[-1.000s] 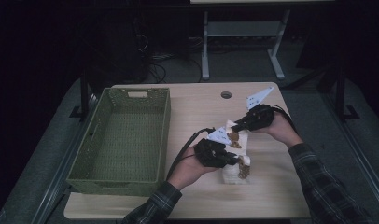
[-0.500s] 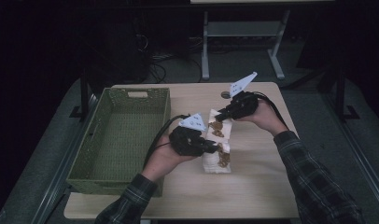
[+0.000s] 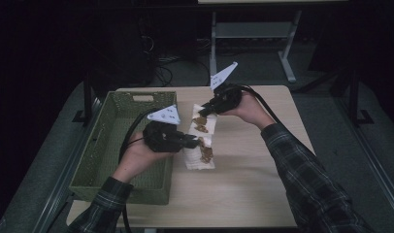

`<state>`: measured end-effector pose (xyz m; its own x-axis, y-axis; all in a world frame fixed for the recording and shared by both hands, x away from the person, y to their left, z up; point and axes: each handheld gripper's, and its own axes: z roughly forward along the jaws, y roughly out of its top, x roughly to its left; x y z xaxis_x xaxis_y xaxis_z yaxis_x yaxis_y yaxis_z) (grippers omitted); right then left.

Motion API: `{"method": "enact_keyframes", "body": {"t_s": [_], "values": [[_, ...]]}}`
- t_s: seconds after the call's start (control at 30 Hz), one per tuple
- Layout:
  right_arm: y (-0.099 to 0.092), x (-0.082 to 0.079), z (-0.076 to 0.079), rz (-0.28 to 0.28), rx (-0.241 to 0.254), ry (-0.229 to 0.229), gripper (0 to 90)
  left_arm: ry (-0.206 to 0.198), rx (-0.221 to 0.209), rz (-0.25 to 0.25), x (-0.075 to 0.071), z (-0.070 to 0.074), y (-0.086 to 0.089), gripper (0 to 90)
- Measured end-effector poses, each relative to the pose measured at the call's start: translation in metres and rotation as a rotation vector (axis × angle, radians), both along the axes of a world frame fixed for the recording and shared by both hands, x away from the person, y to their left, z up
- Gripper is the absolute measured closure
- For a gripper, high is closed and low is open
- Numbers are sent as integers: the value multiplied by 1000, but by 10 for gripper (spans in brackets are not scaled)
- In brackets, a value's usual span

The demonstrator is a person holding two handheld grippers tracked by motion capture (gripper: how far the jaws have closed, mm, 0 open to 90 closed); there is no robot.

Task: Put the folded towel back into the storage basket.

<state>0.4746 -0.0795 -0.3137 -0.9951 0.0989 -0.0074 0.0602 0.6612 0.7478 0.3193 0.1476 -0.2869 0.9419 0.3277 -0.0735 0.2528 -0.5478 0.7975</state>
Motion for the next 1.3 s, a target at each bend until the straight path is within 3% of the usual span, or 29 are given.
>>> {"method": "enact_keyframes", "body": {"t_s": [0.37, 0.6, 0.77, 1.0, 1.3], "values": [[52, 7, 10, 24, 12, 0, 796, -10, 2, 54, -2, 13, 52, 817], [90, 6, 16, 52, 2, -17, 796, -1, -5, 92, -8, 13, 88, 817], [117, 5, 13, 64, 4, -21, 796, 6, -1, 121, -12, 7, 111, 816], [142, 5, -5, 65, -13, -4, 796, 28, 18, 129, -11, -9, 133, 815], [153, 7, -24, 59, -38, 4, 796, 61, 36, 78, -4, -33, 133, 814]]}}
